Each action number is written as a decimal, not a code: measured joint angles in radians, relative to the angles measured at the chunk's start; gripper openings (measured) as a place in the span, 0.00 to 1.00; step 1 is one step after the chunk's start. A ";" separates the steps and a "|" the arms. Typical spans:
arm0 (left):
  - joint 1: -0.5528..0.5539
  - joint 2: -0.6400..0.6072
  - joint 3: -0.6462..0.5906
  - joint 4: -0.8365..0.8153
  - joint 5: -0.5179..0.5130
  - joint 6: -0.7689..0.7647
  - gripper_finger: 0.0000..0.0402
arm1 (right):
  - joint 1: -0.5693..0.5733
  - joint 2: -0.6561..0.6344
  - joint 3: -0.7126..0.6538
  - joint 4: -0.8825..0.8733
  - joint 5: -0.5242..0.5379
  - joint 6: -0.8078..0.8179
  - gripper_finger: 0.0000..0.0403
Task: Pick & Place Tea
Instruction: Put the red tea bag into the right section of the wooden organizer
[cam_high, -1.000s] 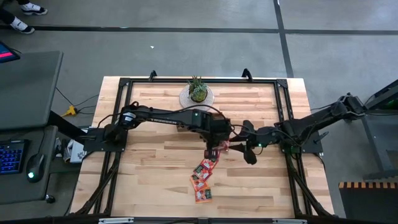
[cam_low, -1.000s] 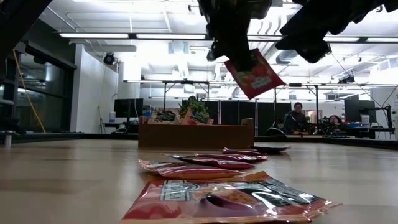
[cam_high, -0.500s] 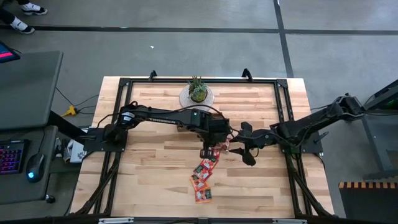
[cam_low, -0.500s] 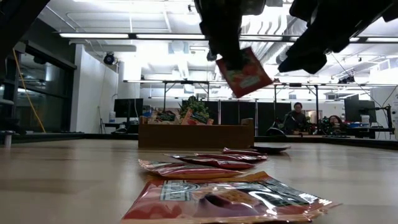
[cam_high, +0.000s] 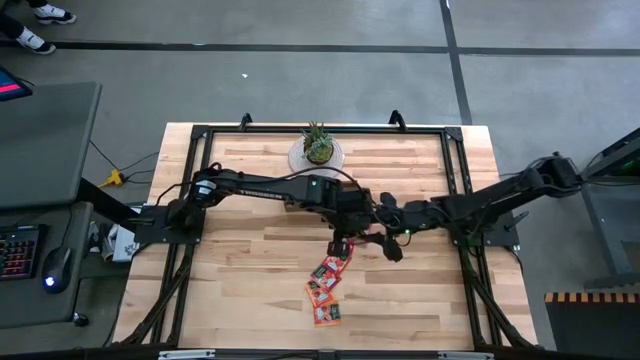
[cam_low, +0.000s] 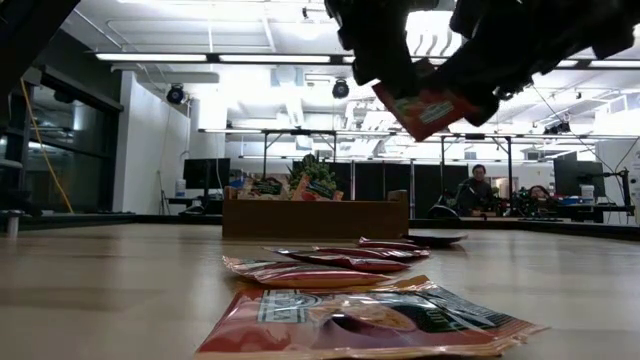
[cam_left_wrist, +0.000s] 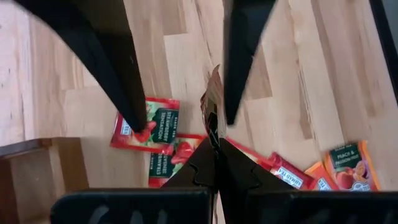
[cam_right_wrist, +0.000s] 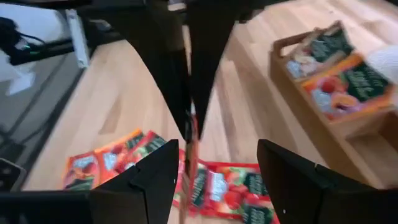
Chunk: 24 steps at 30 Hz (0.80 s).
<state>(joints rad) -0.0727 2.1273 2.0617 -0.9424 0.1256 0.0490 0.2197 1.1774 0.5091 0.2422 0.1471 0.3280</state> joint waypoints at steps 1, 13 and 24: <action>0.000 0.000 0.000 0.000 0.000 0.000 0.00 | -0.004 0.013 0.000 0.027 -0.015 0.000 0.53; 0.000 0.000 0.000 -0.026 0.007 -0.004 0.00 | -0.004 0.037 0.000 0.097 -0.018 0.005 0.45; 0.000 0.001 0.000 -0.036 0.003 -0.007 0.00 | -0.003 0.033 0.000 0.104 -0.031 0.029 0.04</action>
<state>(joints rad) -0.0723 2.1281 2.0617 -0.9789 0.1289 0.0418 0.2163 1.2107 0.5095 0.3465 0.1162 0.3574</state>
